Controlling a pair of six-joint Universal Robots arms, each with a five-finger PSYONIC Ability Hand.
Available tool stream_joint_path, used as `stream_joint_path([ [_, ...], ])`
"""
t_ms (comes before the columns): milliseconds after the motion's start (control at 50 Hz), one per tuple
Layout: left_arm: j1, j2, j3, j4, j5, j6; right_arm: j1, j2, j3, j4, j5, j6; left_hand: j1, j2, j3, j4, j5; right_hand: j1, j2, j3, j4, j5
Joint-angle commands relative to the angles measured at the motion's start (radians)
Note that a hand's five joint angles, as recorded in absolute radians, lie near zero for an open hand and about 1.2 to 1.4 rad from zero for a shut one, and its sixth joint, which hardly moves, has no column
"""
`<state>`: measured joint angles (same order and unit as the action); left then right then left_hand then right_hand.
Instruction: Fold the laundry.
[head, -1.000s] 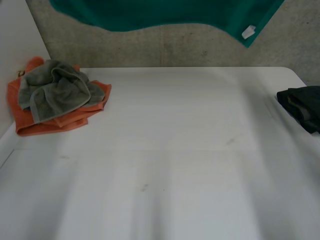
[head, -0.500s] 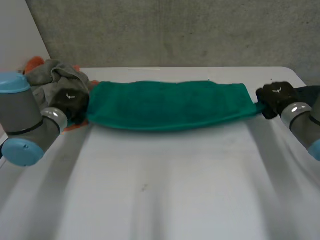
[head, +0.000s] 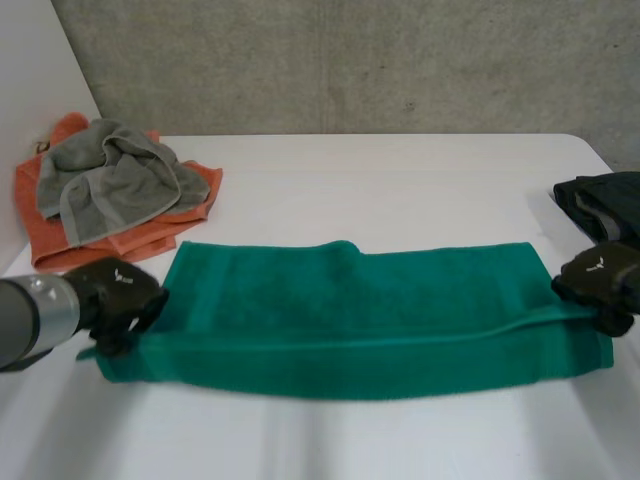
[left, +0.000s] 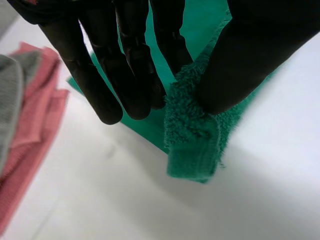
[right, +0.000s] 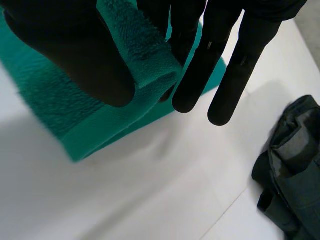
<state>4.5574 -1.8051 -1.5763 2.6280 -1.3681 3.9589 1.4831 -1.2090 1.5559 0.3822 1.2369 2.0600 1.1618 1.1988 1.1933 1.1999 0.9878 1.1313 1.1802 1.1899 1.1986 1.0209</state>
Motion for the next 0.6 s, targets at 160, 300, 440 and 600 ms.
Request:
stream_joint_path([
  [160, -0.086, -0.385, 0.436, 0.092, -0.135, -0.170, 0.118, 0.233, -0.215, -0.265, 0.125, 0.285, 0.234, 0.197, 0.203, 0.196, 0.234, 0.265, 0.216, 0.206, 0.198, 0.201],
  [300, -0.109, -0.520, 0.628, 0.090, -0.169, -0.208, 0.160, 0.325, -0.329, -0.339, 0.180, 0.322, 0.234, 0.197, 0.203, 0.196, 0.234, 0.265, 0.216, 0.206, 0.198, 0.201],
  [440, -0.146, -0.632, 0.797, 0.093, -0.195, -0.210, 0.189, 0.434, -0.466, -0.358, 0.256, 0.330, 0.234, 0.197, 0.203, 0.196, 0.234, 0.265, 0.216, 0.206, 0.198, 0.201],
  [600, -0.184, -0.697, 0.900, 0.073, -0.281, -0.222, 0.220, 0.529, -0.576, -0.365, 0.332, 0.354, -0.987, -1.024, -1.019, -1.025, -0.988, -0.957, -1.006, -1.015, -1.024, -1.021],
])
